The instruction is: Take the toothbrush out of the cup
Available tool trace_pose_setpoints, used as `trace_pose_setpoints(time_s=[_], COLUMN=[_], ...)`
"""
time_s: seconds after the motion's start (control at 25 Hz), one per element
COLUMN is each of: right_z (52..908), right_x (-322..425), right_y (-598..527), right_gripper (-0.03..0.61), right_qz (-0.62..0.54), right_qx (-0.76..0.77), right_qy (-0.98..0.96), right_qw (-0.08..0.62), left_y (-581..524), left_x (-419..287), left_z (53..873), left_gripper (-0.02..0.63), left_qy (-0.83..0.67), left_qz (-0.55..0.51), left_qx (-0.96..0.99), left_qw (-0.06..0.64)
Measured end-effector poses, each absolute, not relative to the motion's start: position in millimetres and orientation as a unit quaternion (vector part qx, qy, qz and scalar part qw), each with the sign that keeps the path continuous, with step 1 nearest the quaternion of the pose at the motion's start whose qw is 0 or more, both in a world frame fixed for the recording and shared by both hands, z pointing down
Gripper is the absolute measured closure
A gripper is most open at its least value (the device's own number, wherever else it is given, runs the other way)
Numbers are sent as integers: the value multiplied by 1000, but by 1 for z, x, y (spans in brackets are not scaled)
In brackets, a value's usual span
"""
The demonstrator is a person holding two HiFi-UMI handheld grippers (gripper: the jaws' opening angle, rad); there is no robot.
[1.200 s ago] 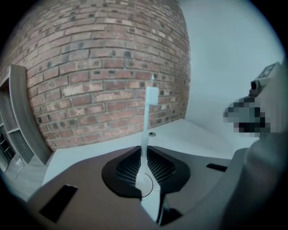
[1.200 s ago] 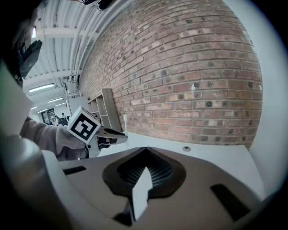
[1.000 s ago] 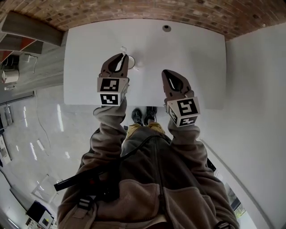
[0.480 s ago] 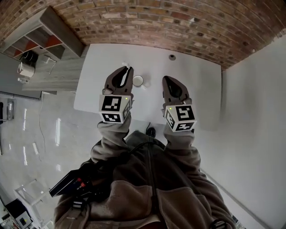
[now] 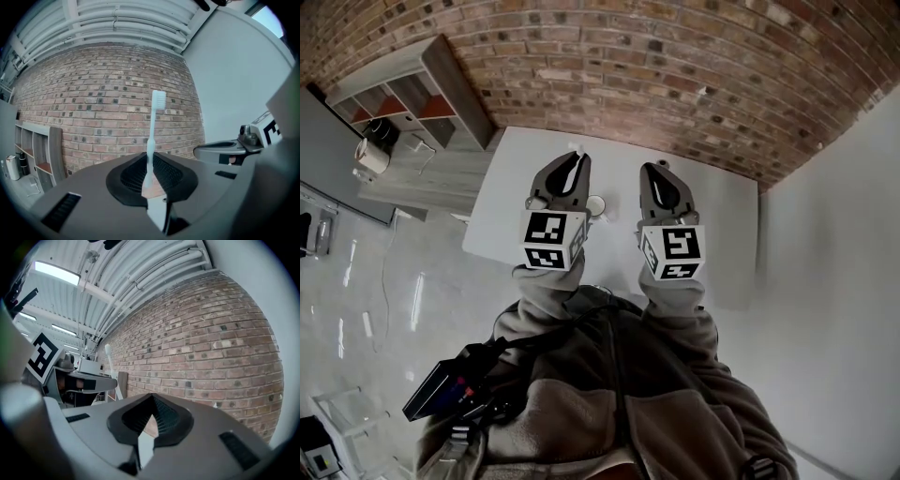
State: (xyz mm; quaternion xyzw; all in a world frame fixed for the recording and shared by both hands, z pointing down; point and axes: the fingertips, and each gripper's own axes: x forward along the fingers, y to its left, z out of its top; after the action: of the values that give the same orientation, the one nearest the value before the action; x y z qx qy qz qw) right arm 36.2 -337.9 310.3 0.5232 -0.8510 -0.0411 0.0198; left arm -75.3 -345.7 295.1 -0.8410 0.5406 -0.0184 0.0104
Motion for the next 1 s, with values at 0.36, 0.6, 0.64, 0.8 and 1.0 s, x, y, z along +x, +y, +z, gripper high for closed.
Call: trace_pose_setpoints(time_s=[0.36, 0.6, 0.64, 0.8, 1.0], right_z=[289, 288, 288, 287, 284], right_x=[36, 43, 44, 48, 51], right_y=[-348, -346, -347, -345, -340], right_gripper=[578, 578, 578, 578, 578], right_qz=[-74, -75, -75, -75, -77], right_qx=[515, 521, 521, 522, 526], right_qy=[-854, -850, -850, -849, -847], right_qw=[7, 11, 11, 11, 7], left_y=[-356, -356, -357, -356, -352], left_x=[-68, -62, -60, -57, -55], left_z=[286, 284, 285, 284, 283], left_gripper=[568, 568, 568, 568, 568], left_qy=[529, 523, 522, 521, 519], left_qz=[-23, -29, -29, -31, -31], left_qx=[-848, -851, -852, -853, -854], left_qw=[21, 21, 21, 19, 19])
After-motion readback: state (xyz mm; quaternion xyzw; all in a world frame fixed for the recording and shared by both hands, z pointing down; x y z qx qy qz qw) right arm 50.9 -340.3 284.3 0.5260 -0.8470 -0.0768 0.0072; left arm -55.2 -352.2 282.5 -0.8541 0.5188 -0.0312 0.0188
